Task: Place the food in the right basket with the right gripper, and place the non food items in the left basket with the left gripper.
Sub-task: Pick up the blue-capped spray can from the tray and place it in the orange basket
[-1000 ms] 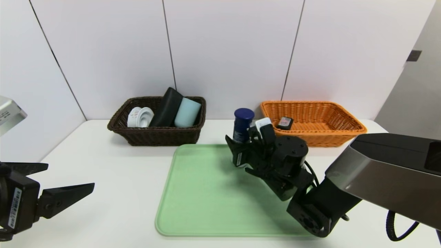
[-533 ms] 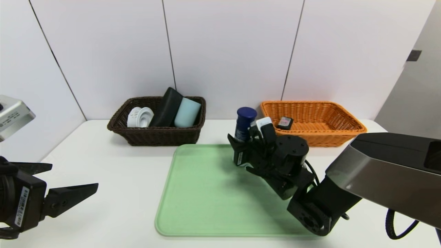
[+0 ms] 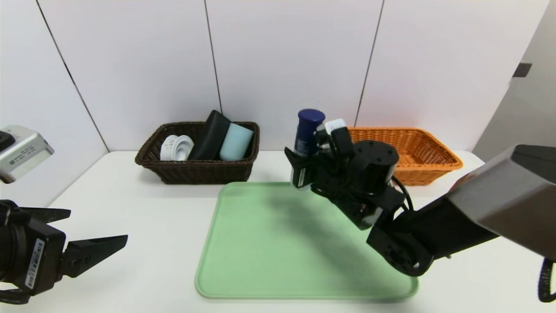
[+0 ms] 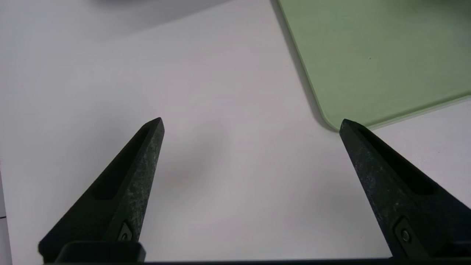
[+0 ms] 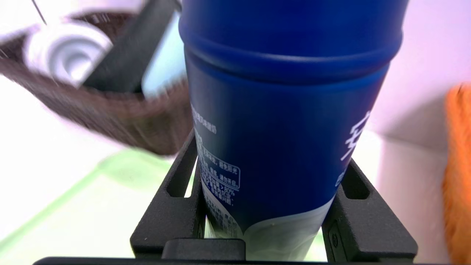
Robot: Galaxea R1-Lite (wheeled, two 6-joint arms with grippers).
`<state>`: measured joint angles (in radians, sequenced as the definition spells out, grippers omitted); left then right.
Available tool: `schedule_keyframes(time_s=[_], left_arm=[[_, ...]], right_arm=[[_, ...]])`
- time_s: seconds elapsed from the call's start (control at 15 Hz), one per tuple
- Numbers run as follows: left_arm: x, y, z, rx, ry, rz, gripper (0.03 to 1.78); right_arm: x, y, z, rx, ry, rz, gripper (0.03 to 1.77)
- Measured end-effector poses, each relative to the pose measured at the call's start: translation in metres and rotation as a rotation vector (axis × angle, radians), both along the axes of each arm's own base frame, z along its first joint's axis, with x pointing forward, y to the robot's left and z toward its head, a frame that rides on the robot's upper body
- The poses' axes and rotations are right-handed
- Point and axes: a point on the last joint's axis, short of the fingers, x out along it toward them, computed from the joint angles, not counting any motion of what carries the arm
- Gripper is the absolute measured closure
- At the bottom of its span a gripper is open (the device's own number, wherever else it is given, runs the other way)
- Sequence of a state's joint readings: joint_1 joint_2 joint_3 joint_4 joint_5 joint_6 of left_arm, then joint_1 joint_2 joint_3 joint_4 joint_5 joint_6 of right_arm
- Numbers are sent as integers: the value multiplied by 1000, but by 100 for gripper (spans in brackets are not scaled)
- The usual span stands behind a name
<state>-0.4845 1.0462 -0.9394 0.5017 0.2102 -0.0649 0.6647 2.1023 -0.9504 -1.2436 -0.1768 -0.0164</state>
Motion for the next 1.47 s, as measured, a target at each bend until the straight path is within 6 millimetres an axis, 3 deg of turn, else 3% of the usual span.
schedule_keyframes(time_s=[0.27,0.47,0.6,1.0,1.47], left_arm=[[2,-1,-1,2,5,-1,12],[3,-2,-1,3,7,-1,12],[3,-2,-1,3,8,-1,12],[11,-6,-2,-6,-3,-3,12],[15,-9,-4,1,15,-3,12]], right_arm=[[9,-12,77,12,21,-18,98],[23,-40,131,42,-2,-85,98],[29,-65,151,31,21,-139,98],[39,-146,166,10,92,-311,98],[42,-198,126,9,232,-414,98]])
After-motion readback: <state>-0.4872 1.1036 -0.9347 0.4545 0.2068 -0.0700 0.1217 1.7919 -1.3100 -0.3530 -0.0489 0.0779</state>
